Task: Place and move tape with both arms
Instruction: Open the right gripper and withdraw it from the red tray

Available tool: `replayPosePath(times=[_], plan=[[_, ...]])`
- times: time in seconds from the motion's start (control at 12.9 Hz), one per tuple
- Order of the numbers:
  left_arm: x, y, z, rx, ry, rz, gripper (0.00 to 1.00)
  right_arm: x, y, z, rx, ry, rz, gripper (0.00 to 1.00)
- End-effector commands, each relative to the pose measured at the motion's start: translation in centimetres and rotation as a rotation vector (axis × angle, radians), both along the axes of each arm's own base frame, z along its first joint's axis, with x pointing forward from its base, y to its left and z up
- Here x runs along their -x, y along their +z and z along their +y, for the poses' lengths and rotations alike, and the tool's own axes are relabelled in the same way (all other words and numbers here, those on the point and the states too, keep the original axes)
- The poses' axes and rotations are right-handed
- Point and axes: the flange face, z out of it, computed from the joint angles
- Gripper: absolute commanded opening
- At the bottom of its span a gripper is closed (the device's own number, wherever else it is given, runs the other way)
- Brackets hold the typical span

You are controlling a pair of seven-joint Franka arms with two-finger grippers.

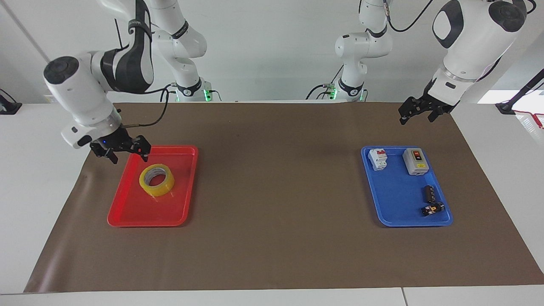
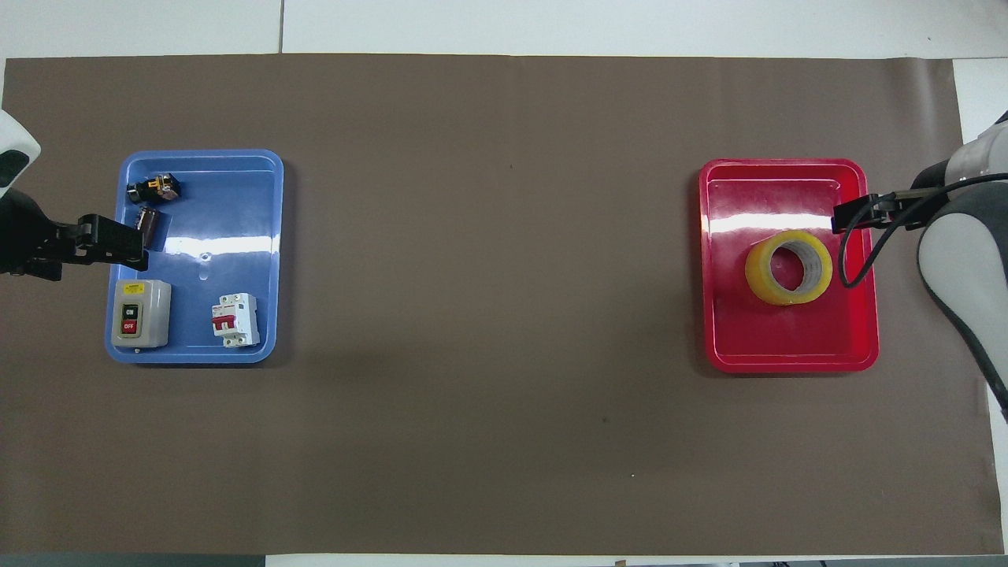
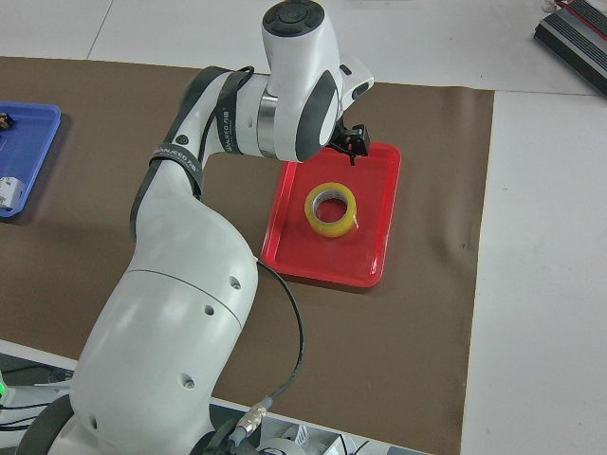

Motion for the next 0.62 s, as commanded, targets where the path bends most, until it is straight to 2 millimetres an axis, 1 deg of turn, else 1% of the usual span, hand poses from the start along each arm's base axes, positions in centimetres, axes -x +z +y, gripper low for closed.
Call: replayPosePath(times=[0.0, 0.15, 0.23, 0.31, 0.39, 0.54], plan=[[0.5, 0.3, 0.4, 0.022, 0.002, -0.010, 1.00, 1.9, 5.1, 0.4, 0.019, -0.040, 0.008, 1.00], [0.5, 0.3, 0.4, 0.023, 0.000, -0.010, 1.00, 4.4, 9.1, 0.0, 0.057, -0.044, 0.012, 1.00], [0.5, 0.3, 0.4, 0.022, 0.002, -0.010, 1.00, 5.1, 11.0, -0.2, 0.059, -0.054, 0.026, 1.00], [0.5, 0.3, 0.4, 0.022, 0.002, -0.010, 1.00, 5.3, 12.9, -0.6, 0.064, -0.099, 0.037, 1.00], [0.5, 0.3, 0.4, 0.022, 0.002, -0.010, 1.00, 5.0, 13.8, -0.8, 0.059, -0.160, 0.047, 1.00], [0.5, 0.3, 0.4, 0.022, 0.002, -0.010, 1.00, 5.3, 12.8, -0.5, 0.056, -0.209, 0.071, 1.00]])
